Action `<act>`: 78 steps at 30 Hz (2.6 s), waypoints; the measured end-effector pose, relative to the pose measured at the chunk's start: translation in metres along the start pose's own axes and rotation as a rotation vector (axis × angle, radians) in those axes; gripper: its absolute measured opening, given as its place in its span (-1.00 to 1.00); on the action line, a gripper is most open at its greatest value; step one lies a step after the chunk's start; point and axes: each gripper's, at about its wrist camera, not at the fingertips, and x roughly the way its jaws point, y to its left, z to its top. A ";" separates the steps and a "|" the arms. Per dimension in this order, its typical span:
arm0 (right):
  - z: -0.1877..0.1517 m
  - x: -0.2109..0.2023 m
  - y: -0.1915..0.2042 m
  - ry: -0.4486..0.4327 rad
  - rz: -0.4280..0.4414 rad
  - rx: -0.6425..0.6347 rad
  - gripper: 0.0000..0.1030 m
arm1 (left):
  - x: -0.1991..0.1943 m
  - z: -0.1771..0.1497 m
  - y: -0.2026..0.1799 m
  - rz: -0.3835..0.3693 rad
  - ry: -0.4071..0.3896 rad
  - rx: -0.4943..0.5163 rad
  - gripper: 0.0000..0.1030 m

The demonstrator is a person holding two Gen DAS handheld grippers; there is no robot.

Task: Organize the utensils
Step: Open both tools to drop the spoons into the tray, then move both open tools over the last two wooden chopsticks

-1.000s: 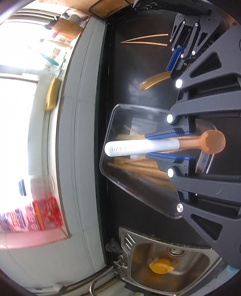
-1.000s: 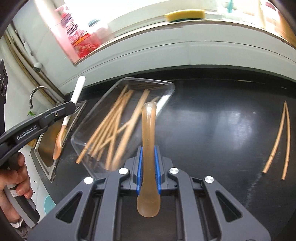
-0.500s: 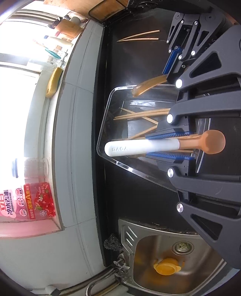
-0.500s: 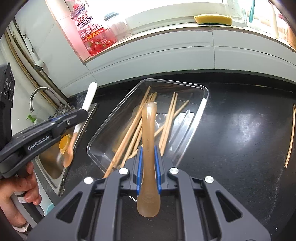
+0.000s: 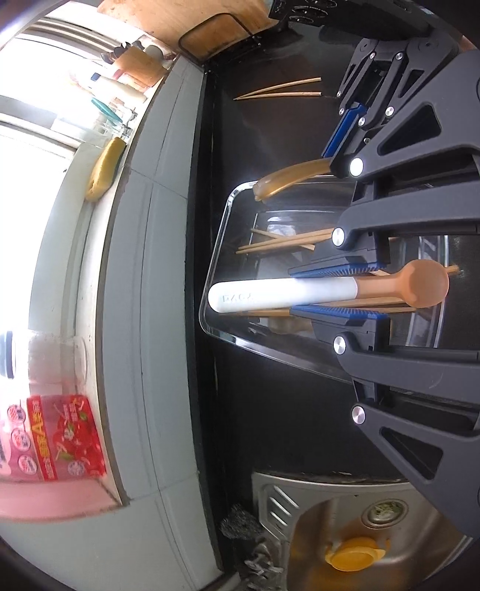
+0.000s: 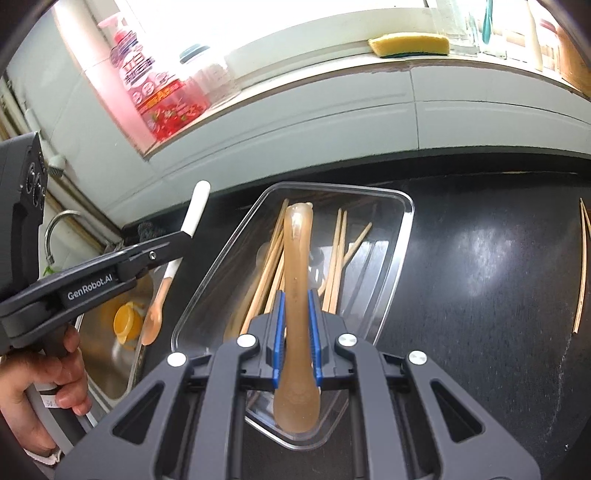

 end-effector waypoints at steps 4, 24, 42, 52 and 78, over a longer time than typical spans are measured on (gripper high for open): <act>0.006 0.010 -0.005 0.005 0.002 0.040 -0.75 | 0.012 0.009 -0.002 -0.019 0.025 0.006 -0.72; -0.015 -0.033 -0.098 -0.098 -0.446 -0.103 0.88 | 0.004 0.048 0.000 0.046 -0.094 -0.124 0.89; -0.077 -0.089 -0.291 0.047 -0.588 0.131 0.88 | 0.138 0.023 -0.262 -0.142 0.151 0.196 0.89; -0.077 -0.073 -0.336 0.108 -0.537 0.130 0.88 | 0.193 0.017 -0.360 -0.116 0.220 0.355 0.89; -0.029 -0.055 -0.383 0.054 -0.522 0.148 0.90 | 0.289 0.027 -0.407 -0.059 0.302 0.491 0.91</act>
